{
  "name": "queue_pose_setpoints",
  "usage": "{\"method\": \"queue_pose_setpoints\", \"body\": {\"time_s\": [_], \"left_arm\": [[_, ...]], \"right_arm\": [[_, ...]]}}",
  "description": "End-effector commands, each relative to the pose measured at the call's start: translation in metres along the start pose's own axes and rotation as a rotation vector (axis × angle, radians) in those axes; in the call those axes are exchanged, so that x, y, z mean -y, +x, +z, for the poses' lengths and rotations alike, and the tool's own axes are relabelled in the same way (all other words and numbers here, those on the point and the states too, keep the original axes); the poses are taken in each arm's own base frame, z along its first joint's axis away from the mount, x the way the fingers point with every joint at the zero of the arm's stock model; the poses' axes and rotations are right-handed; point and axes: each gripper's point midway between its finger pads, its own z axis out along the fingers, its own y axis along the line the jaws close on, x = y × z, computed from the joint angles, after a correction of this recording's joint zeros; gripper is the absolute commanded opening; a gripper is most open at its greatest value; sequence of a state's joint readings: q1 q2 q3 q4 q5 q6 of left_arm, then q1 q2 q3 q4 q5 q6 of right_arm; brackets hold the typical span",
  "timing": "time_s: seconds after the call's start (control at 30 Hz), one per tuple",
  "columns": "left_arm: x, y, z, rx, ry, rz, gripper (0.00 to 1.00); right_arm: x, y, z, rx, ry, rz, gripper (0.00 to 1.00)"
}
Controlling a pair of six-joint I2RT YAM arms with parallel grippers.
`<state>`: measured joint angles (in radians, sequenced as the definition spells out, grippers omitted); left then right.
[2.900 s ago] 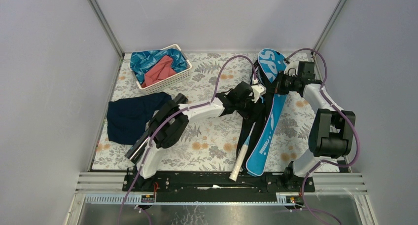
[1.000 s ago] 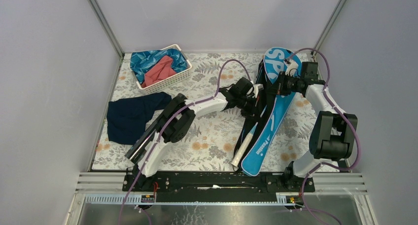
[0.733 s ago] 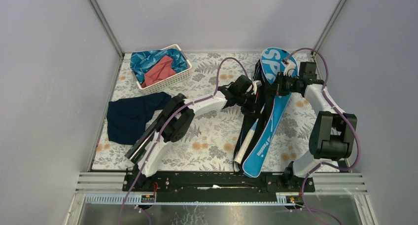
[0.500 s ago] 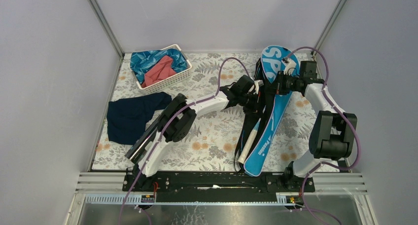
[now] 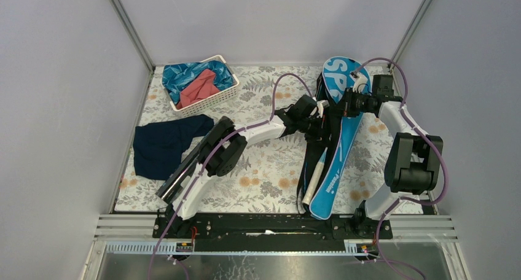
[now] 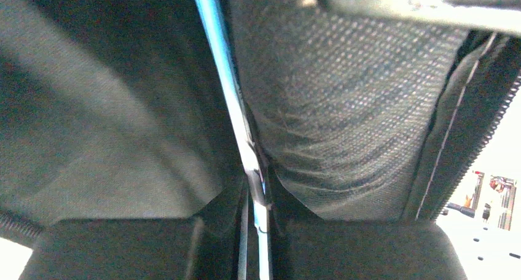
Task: Pack up the badminton gear
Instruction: Place the racket in the racket bag.
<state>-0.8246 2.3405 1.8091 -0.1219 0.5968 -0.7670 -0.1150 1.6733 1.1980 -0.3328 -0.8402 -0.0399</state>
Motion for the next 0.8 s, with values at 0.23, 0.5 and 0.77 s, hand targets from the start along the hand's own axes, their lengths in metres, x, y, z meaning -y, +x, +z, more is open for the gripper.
{"method": "queue_pose_setpoints", "body": {"time_s": [0.23,0.5,0.77], "left_arm": [[0.034,-0.014,0.009,0.072,0.153,0.178,0.14],[0.038,0.001,0.010,0.030,0.181,0.231,0.36],[0.035,0.001,-0.030,-0.003,0.139,0.356,0.59]], "right_arm": [[-0.052,-0.012,-0.003,-0.029,-0.222,0.089,0.00],[-0.052,-0.021,-0.001,-0.029,-0.230,0.097,0.00],[-0.052,-0.039,-0.007,0.002,-0.182,0.045,0.00]]}}
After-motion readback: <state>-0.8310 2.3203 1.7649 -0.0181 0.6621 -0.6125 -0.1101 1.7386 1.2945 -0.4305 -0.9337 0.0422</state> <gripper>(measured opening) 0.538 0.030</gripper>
